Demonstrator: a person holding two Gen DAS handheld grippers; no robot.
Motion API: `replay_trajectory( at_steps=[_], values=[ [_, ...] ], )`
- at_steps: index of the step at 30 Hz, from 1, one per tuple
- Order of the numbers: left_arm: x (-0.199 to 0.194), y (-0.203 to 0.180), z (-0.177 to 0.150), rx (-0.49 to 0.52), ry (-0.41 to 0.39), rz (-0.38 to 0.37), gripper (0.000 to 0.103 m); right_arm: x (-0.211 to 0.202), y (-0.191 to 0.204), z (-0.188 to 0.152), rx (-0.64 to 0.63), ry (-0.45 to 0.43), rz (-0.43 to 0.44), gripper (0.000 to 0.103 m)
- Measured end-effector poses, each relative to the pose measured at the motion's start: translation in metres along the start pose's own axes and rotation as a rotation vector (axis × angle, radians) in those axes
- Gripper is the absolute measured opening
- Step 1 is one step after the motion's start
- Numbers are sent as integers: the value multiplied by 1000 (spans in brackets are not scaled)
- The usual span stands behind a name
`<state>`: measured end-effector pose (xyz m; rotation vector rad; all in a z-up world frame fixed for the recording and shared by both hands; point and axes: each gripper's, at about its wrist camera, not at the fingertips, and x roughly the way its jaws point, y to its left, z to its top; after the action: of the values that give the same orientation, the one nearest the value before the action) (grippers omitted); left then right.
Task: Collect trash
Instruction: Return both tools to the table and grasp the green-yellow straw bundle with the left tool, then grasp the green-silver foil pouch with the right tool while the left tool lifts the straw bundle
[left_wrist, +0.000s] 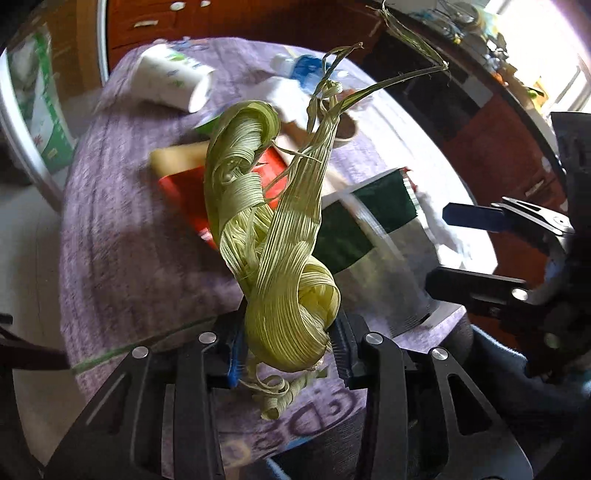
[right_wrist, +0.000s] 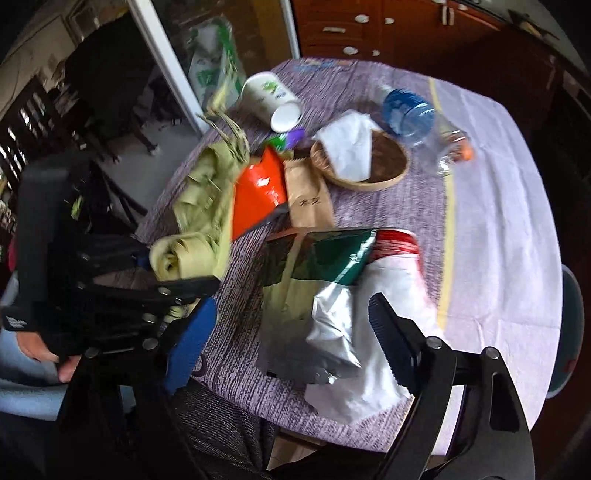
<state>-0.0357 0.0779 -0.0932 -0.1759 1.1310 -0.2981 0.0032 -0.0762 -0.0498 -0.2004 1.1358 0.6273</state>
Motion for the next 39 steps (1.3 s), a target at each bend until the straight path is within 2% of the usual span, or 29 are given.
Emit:
replay_trajectory(
  at_steps=[7,9,13,15,16,17,19,20,24,32,35,39],
  values=[
    [-10,10,-7,-38,1,17,39,35,6,4,-51,66,-60,81],
    [-11,6,-8,-32,4,13,40,39,8,3,-54,73,-64,78],
    [-5,7,-5,-15,12,11,40,51,6,0,-60,108,-77,63],
    [-3,4,-4,-12,14,12,40,50,9,-2,-90,94,-86,57],
    [-2,4,-4,-11,15,13,40,50,10,-3,-96,92,-77,51],
    [0,4,-2,-12,16,16,40,49,10,-3,-98,88,-68,35],
    [-1,4,-1,-14,15,25,40,44,9,-5,-75,72,-44,20],
    [-1,4,-1,-13,13,29,40,41,7,-4,-64,63,-30,18],
    [-12,0,1,-6,-10,43,40,22,-6,0,1,26,60,18],
    [-44,-24,27,44,-89,78,40,-42,-41,12,124,-127,174,19],
    [-50,-47,42,98,-120,81,40,-60,-56,12,137,-182,163,19],
    [-48,-80,62,157,-135,42,40,-87,-84,3,171,-253,97,19]
  ],
)
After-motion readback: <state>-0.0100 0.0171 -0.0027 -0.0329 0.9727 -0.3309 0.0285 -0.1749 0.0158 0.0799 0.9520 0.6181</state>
